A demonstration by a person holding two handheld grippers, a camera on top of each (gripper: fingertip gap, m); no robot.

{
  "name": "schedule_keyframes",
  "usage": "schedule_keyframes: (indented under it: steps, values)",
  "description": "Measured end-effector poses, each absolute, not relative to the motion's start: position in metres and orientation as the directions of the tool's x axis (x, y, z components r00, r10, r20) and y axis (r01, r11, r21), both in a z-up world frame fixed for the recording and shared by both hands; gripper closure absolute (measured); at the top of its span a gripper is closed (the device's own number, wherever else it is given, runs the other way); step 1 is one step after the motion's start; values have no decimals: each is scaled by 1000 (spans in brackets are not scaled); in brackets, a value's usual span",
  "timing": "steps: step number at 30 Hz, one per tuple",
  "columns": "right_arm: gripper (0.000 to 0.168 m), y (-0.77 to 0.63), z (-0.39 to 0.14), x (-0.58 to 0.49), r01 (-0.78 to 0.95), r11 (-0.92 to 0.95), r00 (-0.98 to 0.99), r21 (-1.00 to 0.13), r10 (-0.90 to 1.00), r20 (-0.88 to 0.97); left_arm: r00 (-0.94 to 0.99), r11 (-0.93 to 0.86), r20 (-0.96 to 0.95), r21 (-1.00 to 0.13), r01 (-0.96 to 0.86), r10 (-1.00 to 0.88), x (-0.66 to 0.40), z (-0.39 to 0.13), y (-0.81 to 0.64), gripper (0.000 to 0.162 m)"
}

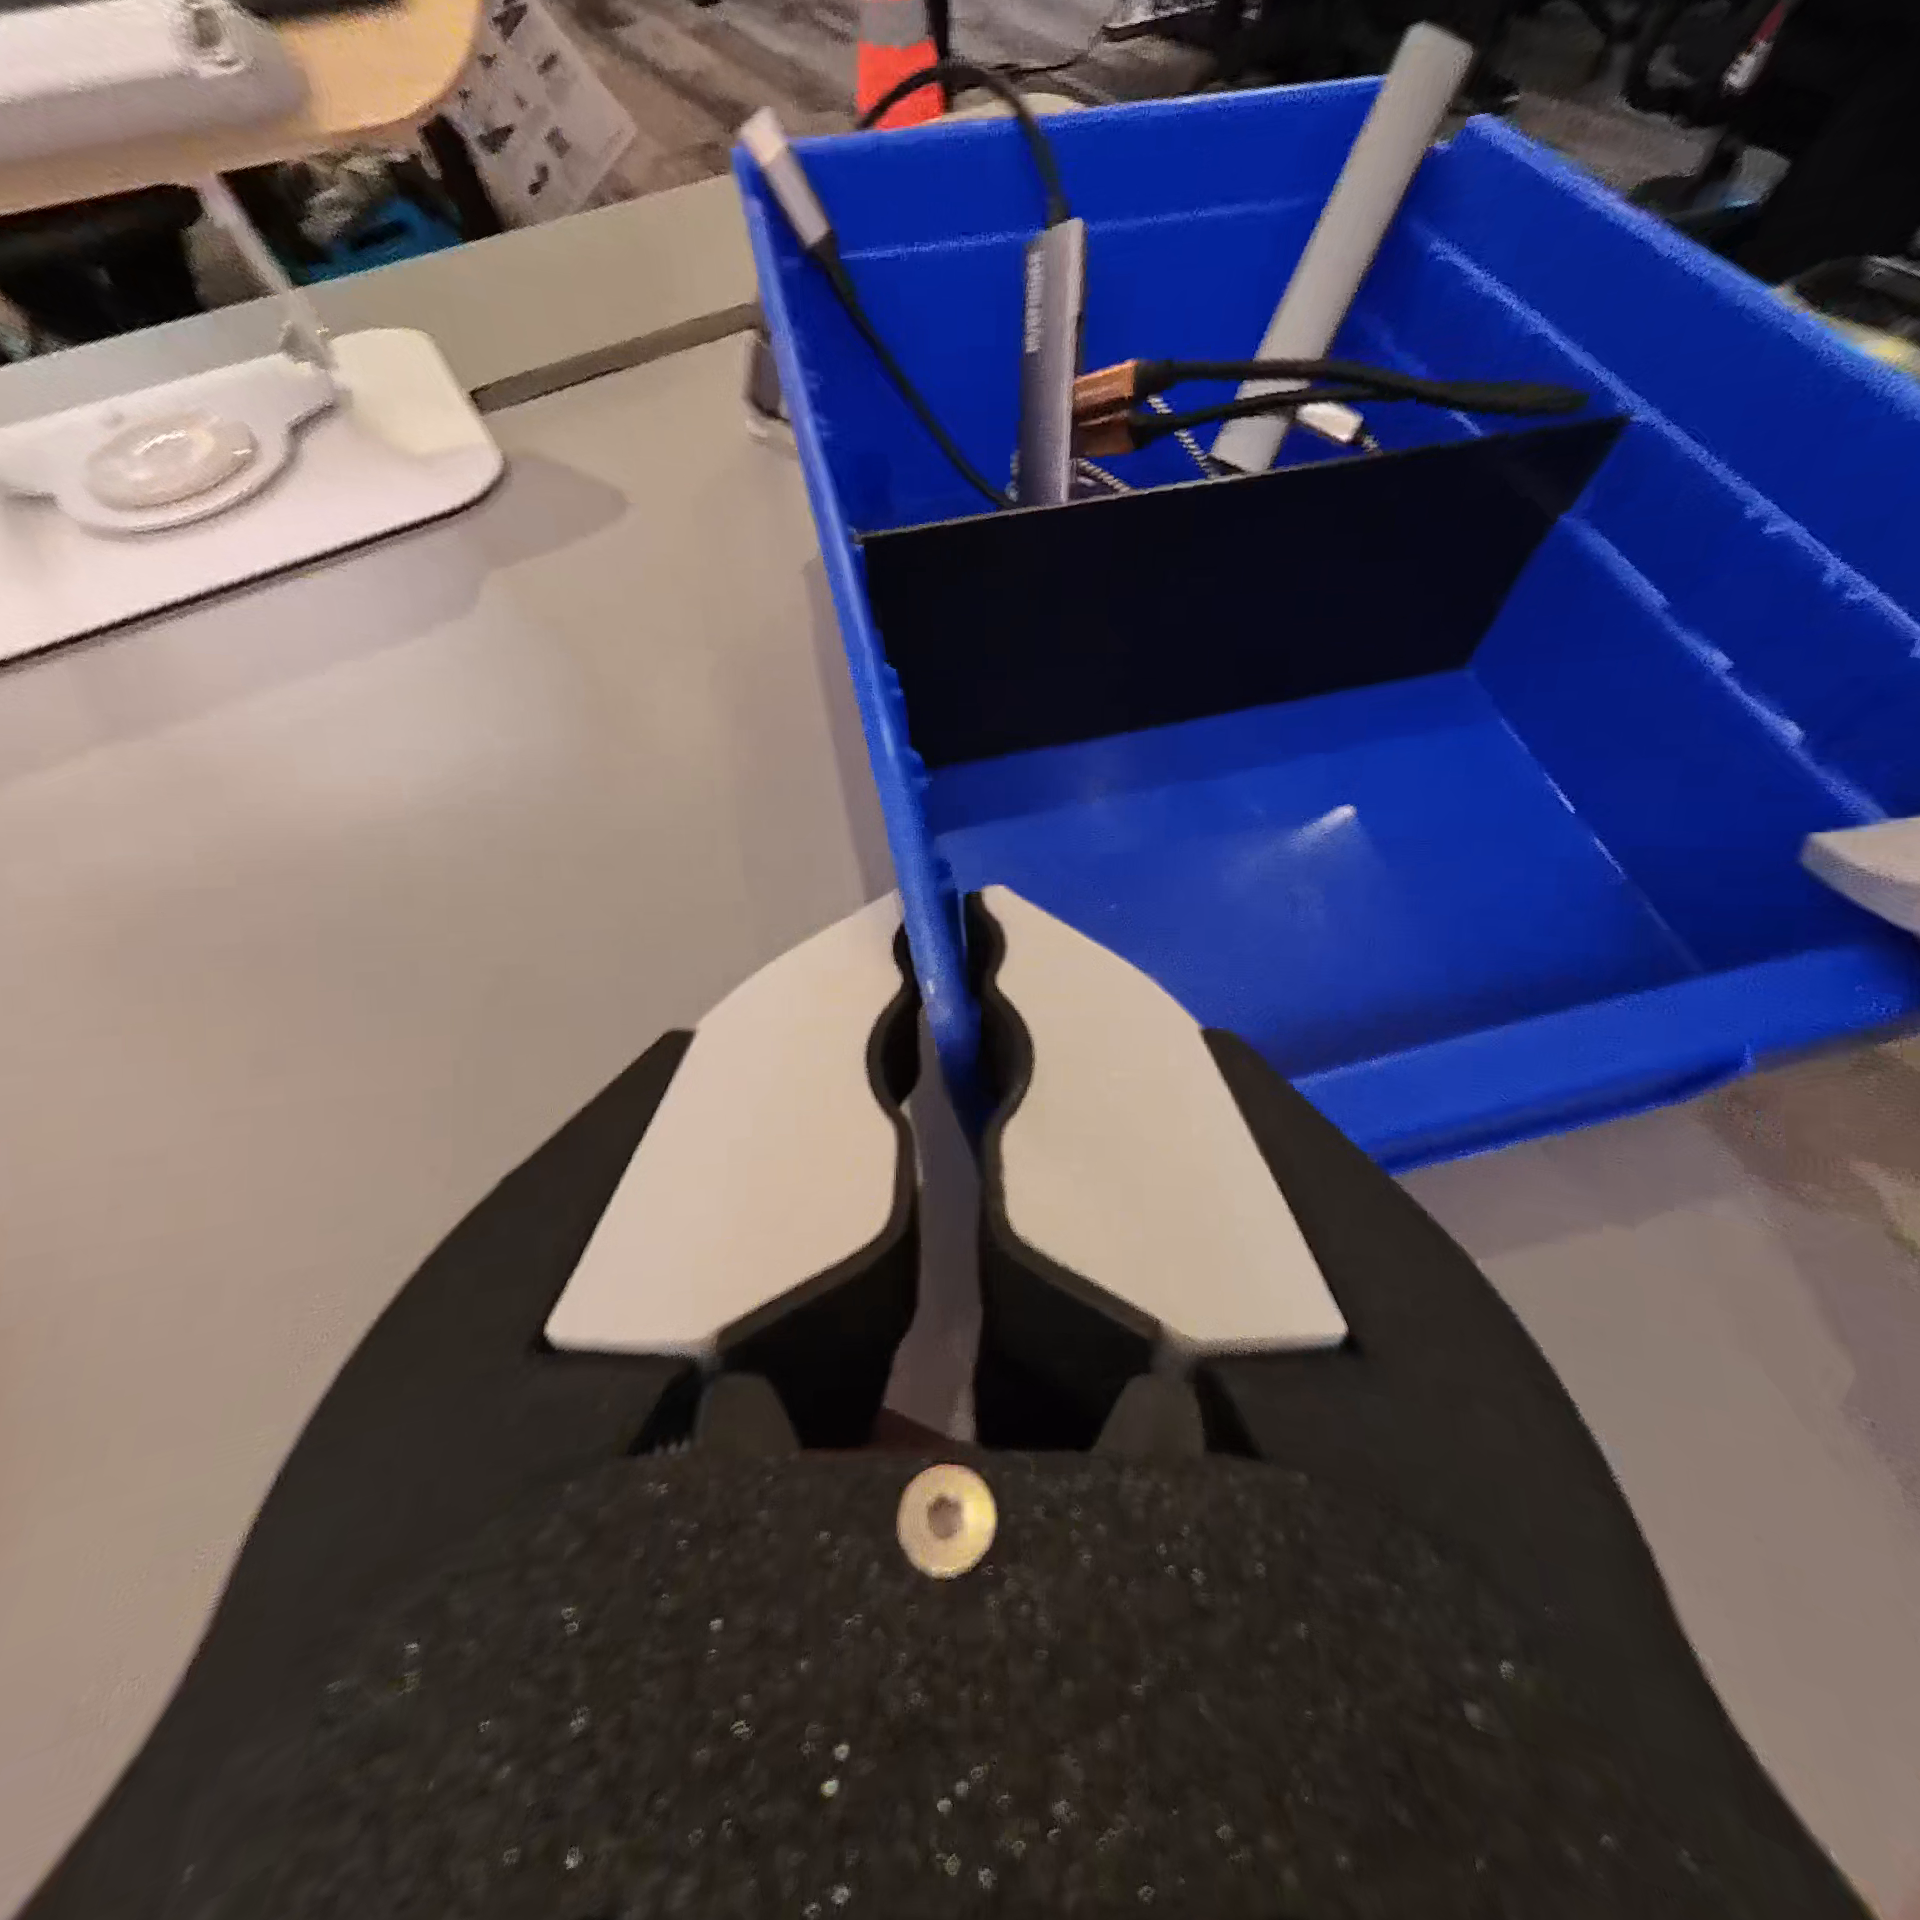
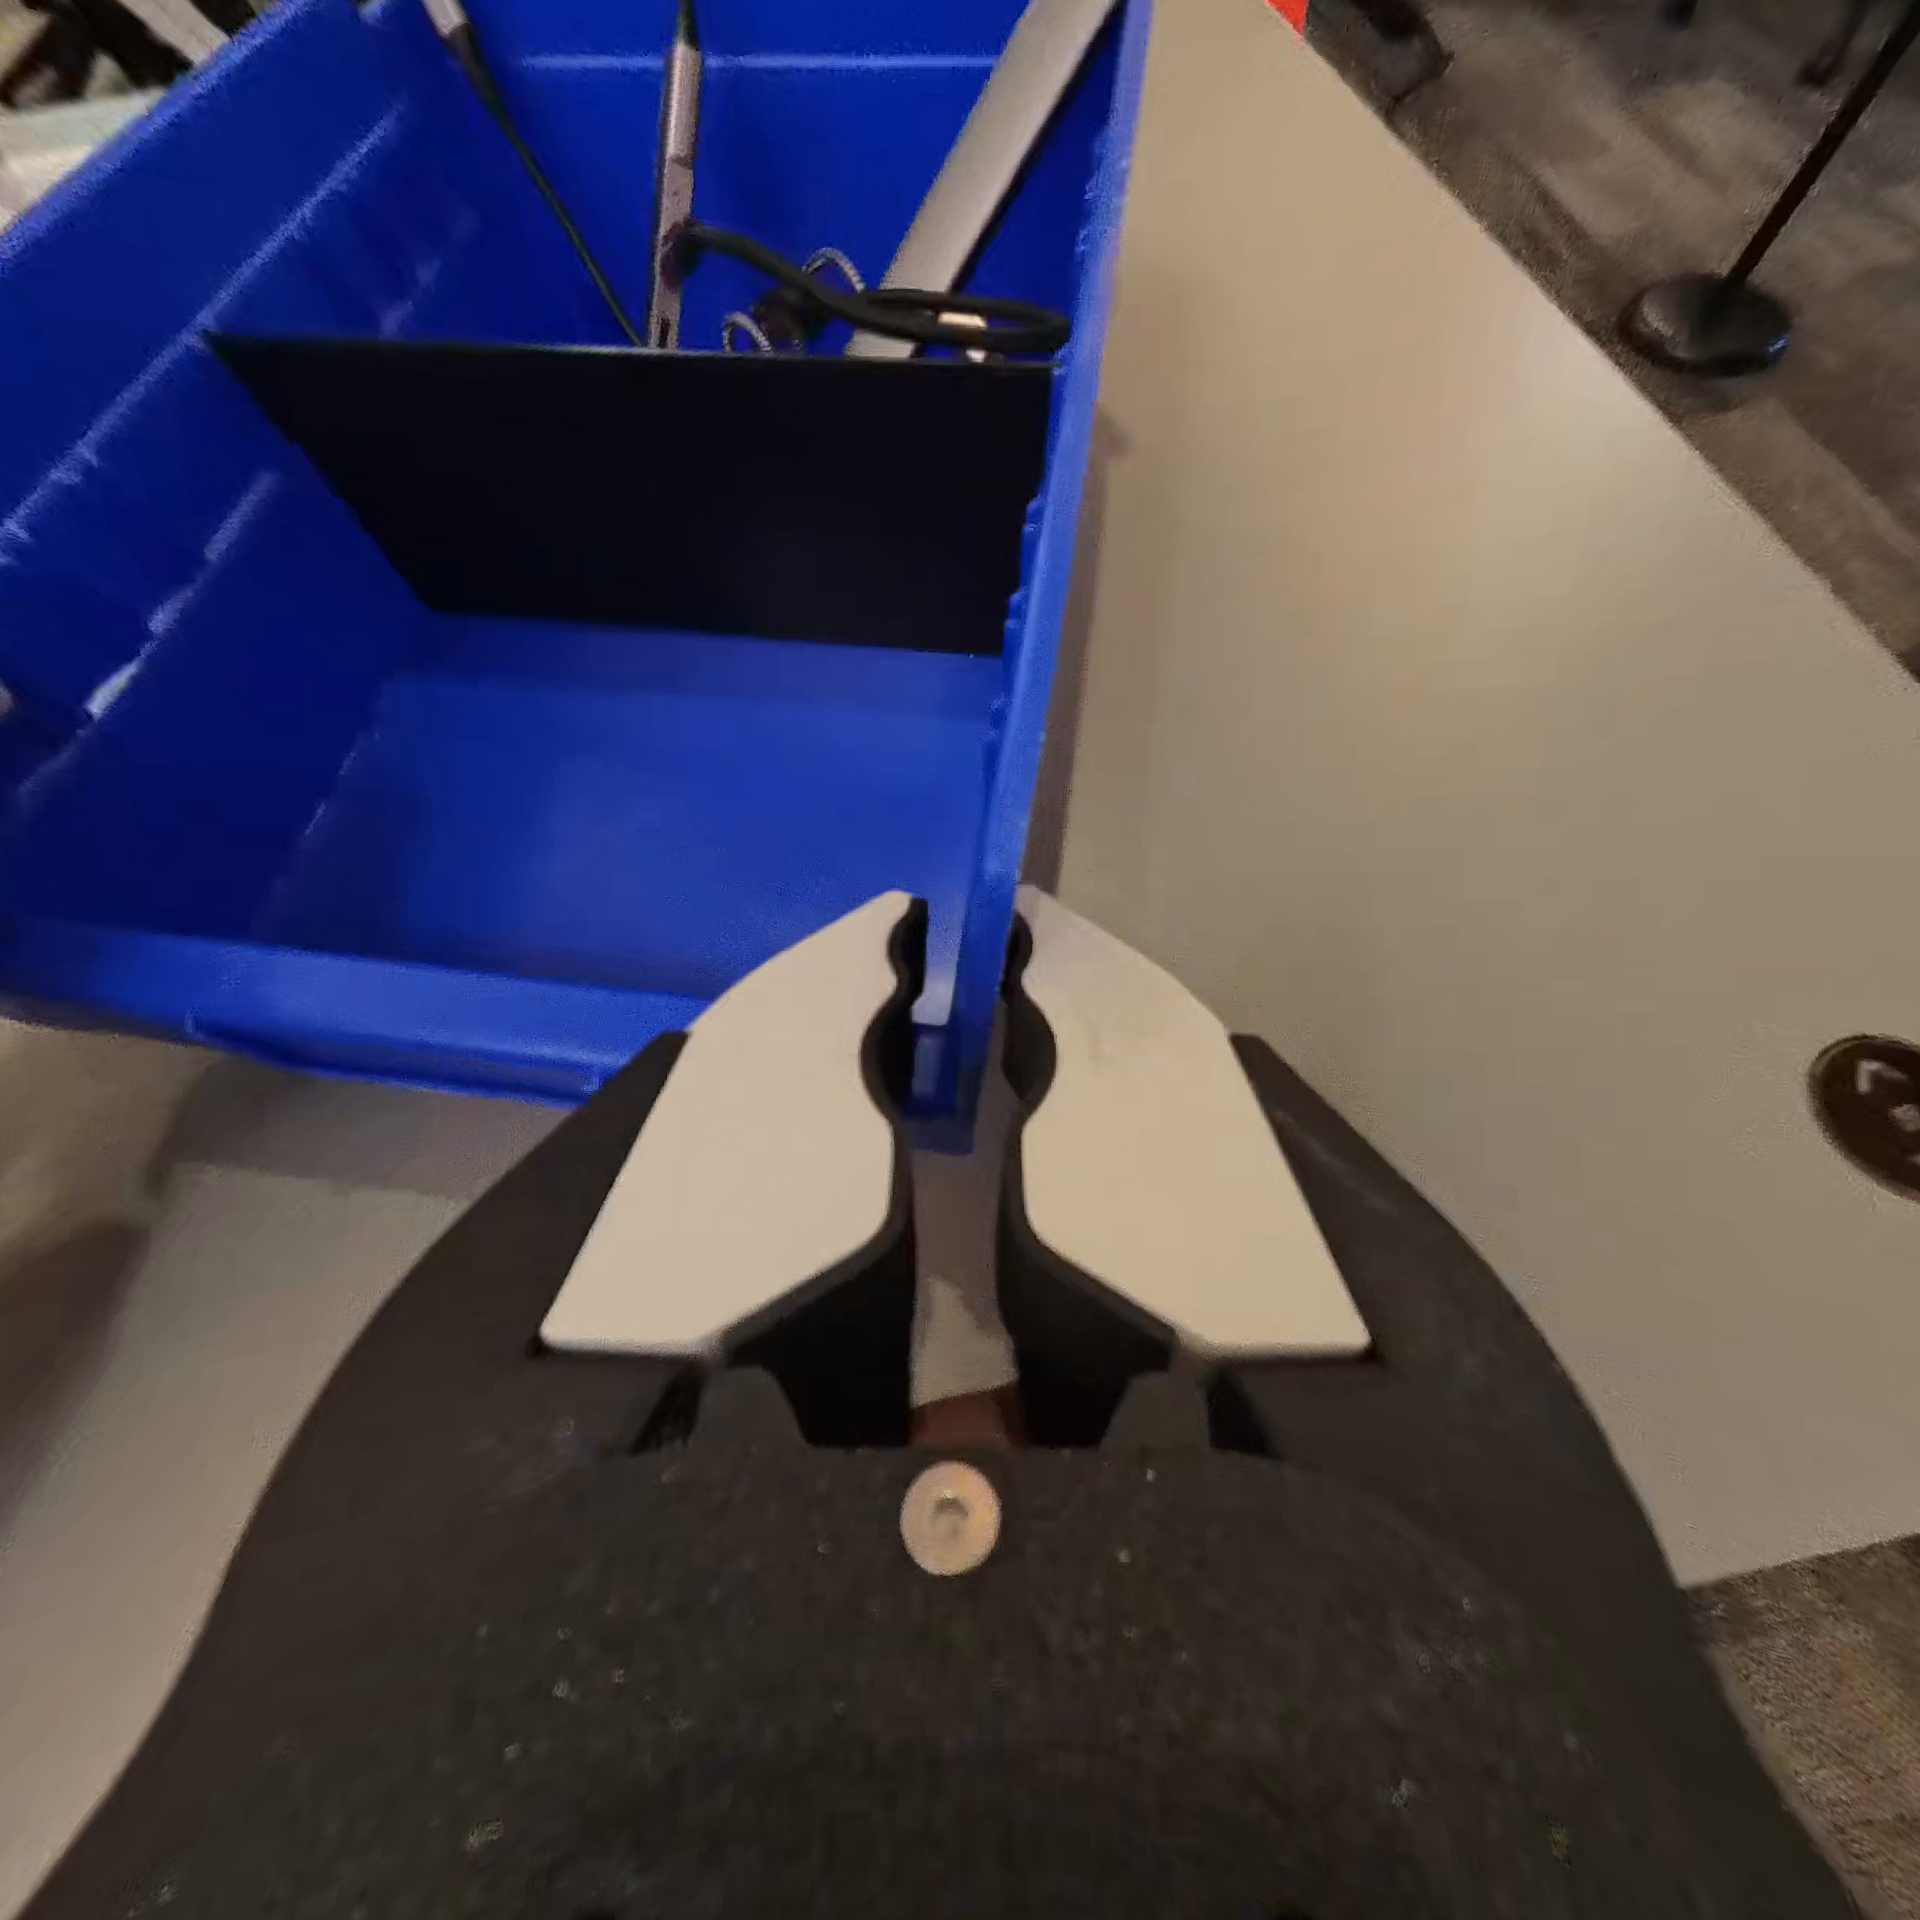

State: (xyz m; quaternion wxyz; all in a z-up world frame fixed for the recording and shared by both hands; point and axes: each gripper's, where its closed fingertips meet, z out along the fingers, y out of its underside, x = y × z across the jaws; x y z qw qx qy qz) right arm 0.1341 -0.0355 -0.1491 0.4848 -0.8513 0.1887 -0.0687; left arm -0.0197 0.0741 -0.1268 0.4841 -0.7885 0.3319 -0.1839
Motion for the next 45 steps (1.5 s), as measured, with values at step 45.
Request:
schedule_keyframes:
  steps: [45]
  values:
    - [124,-9,-135,-271,149,-447,838,-882,530,-128,982,-503,25,-861,-75,-188,-516,-132,173,159]
